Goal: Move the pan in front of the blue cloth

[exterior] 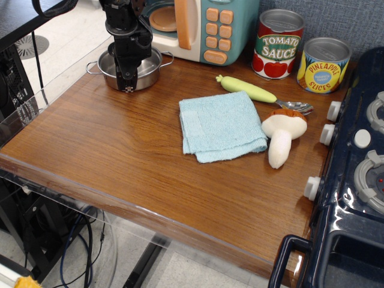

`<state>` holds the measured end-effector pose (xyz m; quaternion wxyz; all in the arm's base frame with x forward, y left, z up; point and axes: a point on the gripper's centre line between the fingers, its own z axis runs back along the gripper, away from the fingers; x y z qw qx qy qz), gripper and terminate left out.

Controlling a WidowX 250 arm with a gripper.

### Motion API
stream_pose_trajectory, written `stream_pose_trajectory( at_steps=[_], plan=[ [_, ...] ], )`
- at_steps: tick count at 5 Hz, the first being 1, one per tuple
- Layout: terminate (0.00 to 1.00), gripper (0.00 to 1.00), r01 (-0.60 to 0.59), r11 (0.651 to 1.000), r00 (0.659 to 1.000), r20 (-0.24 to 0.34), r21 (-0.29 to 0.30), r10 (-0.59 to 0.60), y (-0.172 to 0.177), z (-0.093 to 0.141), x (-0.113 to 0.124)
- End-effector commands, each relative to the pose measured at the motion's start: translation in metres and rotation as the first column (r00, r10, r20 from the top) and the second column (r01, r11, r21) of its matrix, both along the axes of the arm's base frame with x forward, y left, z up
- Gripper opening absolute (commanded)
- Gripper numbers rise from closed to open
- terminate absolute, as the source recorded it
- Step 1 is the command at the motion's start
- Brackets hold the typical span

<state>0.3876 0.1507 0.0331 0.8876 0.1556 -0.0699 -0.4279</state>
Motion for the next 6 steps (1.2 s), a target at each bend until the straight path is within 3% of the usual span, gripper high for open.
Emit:
stream_pose_trajectory(
  at_steps=[1, 3, 5, 6],
  plan=[
    [0.0, 0.0, 0.007, 1.0, 0.999, 0.04, 0.022, -0.007, -0.004, 0.022, 0.0],
    [0.0, 0.0, 0.056, 0.998, 0.993, 0.1, 0.027, -0.058, -0.023, 0.042, -0.005],
    [0.0, 0.0, 0.079, 0.997, 0.979, 0.189, 0.002, -0.078, -0.037, 0.077, -0.026],
    [0.0, 0.0, 0.149, 0.987, 0.971, 0.196, -0.056, -0.136, -0.065, 0.09, -0.047]
  ],
)
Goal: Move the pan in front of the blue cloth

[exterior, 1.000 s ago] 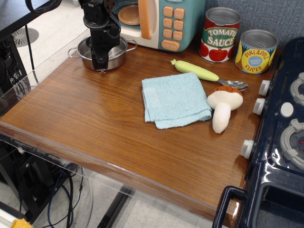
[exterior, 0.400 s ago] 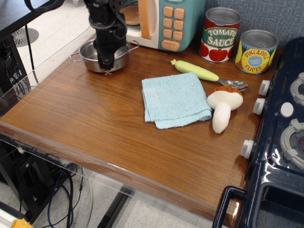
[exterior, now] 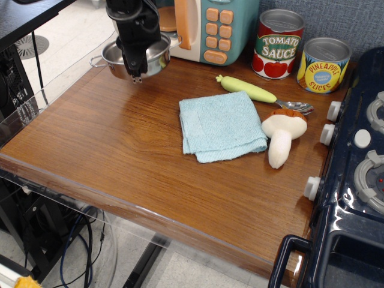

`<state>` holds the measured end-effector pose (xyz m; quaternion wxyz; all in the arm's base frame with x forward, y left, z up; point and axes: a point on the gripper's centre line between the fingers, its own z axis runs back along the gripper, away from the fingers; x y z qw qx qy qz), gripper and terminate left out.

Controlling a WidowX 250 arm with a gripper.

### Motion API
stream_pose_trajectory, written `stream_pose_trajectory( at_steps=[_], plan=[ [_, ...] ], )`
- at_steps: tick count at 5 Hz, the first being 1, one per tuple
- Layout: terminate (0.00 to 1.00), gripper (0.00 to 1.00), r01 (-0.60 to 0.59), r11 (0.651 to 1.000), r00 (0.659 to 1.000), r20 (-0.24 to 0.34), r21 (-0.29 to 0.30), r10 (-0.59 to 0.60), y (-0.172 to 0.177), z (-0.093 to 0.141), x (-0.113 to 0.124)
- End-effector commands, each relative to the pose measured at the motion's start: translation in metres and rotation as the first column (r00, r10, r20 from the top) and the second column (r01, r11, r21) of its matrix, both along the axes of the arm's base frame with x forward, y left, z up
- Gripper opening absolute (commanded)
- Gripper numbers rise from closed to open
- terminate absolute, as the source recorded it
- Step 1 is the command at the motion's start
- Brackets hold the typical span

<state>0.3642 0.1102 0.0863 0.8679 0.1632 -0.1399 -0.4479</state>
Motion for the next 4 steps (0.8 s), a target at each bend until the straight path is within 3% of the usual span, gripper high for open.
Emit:
stream_pose_trajectory(
  at_steps=[1, 2, 3, 4],
  plan=[
    [0.0, 0.0, 0.15, 0.984, 0.989, 0.024, -0.098, -0.148, -0.063, 0.033, -0.043],
    [0.0, 0.0, 0.208, 0.964, 0.977, 0.0, -0.163, -0.211, -0.106, 0.025, -0.067],
    [0.0, 0.0, 0.188, 0.957, 0.976, -0.063, -0.22, -0.206, -0.132, 0.018, -0.086],
    [0.0, 0.0, 0.194, 0.953, 0.969, -0.104, -0.231, -0.223, -0.159, 0.004, -0.106]
  ],
)
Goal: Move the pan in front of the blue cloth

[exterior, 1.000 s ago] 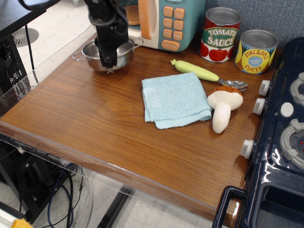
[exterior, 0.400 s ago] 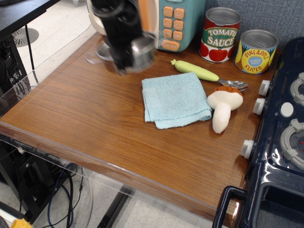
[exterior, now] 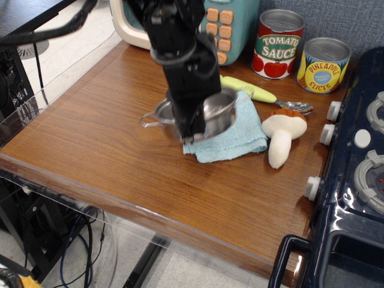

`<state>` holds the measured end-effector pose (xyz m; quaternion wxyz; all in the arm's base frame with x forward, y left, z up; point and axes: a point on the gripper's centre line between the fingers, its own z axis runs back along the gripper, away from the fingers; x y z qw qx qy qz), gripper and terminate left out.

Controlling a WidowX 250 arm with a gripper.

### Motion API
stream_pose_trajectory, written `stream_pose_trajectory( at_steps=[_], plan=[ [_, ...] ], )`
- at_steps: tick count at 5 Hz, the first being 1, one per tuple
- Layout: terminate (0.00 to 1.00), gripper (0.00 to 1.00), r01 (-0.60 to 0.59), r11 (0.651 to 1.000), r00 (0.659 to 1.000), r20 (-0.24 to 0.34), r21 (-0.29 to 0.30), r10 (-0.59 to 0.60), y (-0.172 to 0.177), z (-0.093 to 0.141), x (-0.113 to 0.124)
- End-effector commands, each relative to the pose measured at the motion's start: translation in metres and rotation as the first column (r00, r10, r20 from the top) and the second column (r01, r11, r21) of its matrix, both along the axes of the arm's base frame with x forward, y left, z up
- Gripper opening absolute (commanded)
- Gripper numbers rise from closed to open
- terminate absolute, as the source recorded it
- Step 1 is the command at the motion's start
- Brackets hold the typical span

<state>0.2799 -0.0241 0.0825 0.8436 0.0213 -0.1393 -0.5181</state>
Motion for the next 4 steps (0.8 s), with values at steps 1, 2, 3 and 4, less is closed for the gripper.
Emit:
stream_pose_trajectory(
  at_steps=[1, 2, 3, 4],
  plan=[
    [0.0, 0.0, 0.018, 1.0, 1.0, -0.002, 0.015, -0.017, -0.037, -0.007, -0.032],
    [0.0, 0.0, -0.017, 0.999, 0.999, -0.036, 0.046, 0.019, -0.046, -0.018, -0.041],
    [0.0, 0.0, -0.061, 0.996, 0.997, -0.046, 0.071, 0.064, -0.044, -0.025, -0.043],
    [0.0, 1.0, -0.106, 0.99, 0.991, -0.075, 0.091, 0.113, -0.04, -0.027, -0.042]
  ],
)
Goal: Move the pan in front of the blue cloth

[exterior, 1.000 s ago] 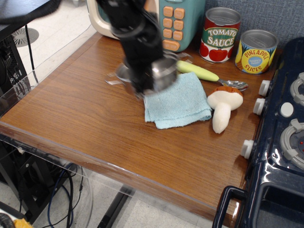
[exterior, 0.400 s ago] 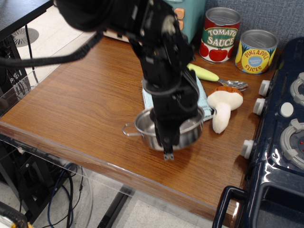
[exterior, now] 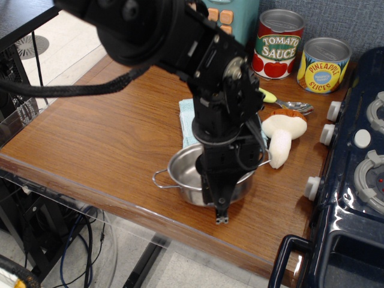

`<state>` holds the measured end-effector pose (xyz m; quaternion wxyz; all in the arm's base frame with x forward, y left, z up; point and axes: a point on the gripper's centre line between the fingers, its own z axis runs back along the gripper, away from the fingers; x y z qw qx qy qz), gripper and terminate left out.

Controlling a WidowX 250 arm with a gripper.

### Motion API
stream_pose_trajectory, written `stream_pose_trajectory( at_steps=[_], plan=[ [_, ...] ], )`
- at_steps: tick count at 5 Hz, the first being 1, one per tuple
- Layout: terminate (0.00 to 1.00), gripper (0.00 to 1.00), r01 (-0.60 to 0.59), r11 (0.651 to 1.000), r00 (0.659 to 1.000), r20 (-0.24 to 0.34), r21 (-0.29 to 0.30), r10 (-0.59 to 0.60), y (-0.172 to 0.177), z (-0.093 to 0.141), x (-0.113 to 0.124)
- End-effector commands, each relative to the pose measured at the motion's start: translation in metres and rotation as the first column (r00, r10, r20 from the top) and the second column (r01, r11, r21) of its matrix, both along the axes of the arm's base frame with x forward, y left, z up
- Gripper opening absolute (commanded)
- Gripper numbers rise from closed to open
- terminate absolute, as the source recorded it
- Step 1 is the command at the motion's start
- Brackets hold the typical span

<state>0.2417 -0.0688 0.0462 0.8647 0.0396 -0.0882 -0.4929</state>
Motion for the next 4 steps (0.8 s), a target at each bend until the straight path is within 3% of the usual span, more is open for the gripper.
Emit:
stream_pose_trajectory(
  at_steps=[1, 3, 4],
  plan=[
    [0.0, 1.0, -0.067, 0.998, 0.998, -0.018, 0.01, 0.067, 0.007, 0.007, -0.003],
    [0.0, 1.0, -0.111, 0.994, 0.994, -0.01, -0.02, 0.111, 0.012, 0.017, 0.001],
    [0.0, 1.0, -0.083, 0.996, 0.997, 0.0, -0.031, 0.083, 0.012, 0.034, 0.006]
  ],
)
